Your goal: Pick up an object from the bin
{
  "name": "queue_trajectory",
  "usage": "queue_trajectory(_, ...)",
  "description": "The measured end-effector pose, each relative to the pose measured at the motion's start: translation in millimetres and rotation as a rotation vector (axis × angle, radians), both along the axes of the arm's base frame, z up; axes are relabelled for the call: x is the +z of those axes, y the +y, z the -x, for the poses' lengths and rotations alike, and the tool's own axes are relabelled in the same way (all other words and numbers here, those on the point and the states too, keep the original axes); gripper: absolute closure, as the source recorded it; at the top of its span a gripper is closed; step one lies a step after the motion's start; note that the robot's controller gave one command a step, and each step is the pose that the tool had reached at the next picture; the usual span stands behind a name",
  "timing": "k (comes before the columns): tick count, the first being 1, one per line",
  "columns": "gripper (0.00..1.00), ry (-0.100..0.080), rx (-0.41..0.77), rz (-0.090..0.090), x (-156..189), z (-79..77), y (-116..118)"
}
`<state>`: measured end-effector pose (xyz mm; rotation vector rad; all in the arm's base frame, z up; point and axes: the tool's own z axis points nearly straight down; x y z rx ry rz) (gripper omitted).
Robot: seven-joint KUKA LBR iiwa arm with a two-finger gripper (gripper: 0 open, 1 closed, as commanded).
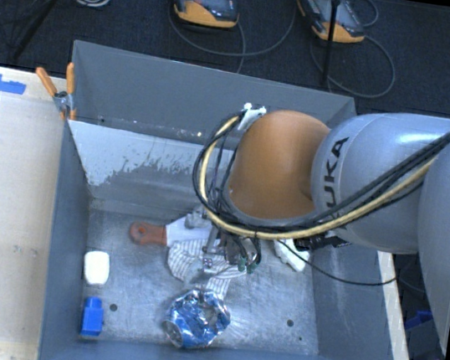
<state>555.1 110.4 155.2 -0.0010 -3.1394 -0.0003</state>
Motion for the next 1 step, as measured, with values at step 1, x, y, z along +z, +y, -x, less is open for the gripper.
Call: queue_trajectory(1, 0.0, -0.005, 0.068, 0.0, -57.2, 25.8, -17.8)
